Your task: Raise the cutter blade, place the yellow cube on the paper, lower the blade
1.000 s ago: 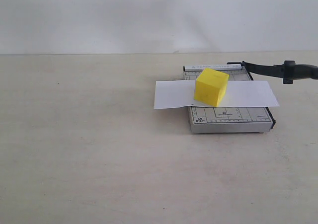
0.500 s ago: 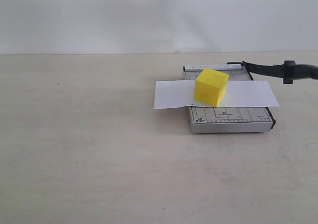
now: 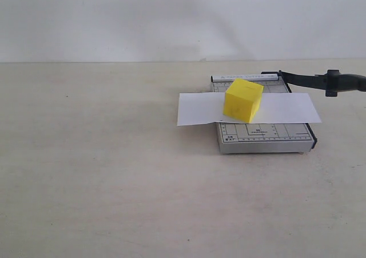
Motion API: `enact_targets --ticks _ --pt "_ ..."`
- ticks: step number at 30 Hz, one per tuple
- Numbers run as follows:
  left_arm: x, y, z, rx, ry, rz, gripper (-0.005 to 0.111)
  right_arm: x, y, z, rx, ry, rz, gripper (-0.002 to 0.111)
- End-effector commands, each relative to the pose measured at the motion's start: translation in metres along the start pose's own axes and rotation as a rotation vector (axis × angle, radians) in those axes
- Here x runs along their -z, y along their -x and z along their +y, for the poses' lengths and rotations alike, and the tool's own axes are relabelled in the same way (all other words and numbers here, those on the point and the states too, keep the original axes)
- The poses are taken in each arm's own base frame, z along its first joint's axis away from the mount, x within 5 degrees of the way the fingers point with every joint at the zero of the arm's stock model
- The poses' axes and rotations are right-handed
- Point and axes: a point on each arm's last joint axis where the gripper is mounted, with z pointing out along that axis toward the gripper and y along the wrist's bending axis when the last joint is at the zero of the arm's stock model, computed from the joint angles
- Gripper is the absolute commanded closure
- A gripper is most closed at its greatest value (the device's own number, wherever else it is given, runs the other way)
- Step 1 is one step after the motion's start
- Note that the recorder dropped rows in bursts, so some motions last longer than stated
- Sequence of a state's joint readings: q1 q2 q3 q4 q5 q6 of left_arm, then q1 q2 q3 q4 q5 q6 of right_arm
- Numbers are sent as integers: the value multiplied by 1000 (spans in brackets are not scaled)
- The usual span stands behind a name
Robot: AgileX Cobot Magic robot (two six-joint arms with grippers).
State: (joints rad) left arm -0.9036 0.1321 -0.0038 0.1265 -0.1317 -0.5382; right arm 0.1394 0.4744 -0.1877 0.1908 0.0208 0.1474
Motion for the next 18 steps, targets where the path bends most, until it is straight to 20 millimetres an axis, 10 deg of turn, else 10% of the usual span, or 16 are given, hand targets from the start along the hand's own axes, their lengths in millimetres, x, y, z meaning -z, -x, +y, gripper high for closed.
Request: enact_targets --ticks 1,18 --pt "0 -1 1 12 4 5 77 3 20 10 150 9 101 52" --pt "3 1 1 -2 6 -34 77 -44 123 38 335 -131 485 48"
